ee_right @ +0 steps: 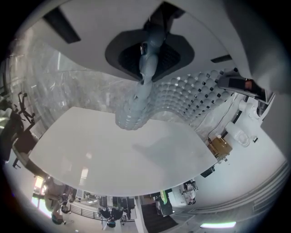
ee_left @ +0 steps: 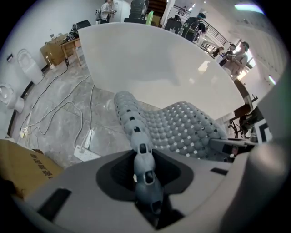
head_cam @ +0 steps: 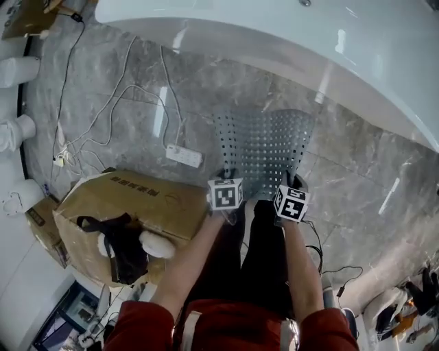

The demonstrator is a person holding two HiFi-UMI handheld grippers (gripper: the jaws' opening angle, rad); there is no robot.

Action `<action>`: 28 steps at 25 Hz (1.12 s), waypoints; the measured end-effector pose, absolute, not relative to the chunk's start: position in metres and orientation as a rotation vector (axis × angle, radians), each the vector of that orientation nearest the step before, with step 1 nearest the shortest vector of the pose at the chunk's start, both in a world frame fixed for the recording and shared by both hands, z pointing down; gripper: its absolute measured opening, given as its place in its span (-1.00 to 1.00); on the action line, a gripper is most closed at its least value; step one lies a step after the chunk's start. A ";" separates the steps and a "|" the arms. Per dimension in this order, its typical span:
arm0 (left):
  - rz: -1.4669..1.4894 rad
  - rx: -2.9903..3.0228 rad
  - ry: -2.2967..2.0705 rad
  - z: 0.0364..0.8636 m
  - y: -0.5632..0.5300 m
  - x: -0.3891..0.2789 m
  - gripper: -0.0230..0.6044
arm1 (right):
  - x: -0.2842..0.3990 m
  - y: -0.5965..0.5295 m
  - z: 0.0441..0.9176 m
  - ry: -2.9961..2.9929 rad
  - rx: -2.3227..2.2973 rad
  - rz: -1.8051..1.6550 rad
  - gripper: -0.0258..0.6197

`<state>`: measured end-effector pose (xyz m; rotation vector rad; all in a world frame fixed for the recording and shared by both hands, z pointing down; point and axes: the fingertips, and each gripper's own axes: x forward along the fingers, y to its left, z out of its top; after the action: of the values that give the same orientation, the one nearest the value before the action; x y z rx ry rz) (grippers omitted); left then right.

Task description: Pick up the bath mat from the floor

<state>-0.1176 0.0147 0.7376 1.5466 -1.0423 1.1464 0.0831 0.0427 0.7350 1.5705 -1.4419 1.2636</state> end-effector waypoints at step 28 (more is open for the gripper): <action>0.791 2.058 -1.246 0.374 -0.116 -0.051 -0.63 | 0.136 -0.068 0.354 -1.726 2.017 0.831 -0.77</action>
<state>-0.0508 -0.1156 0.3742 2.0584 -1.2463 0.7911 0.1363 -0.0677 0.3536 2.0168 -1.7256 0.8308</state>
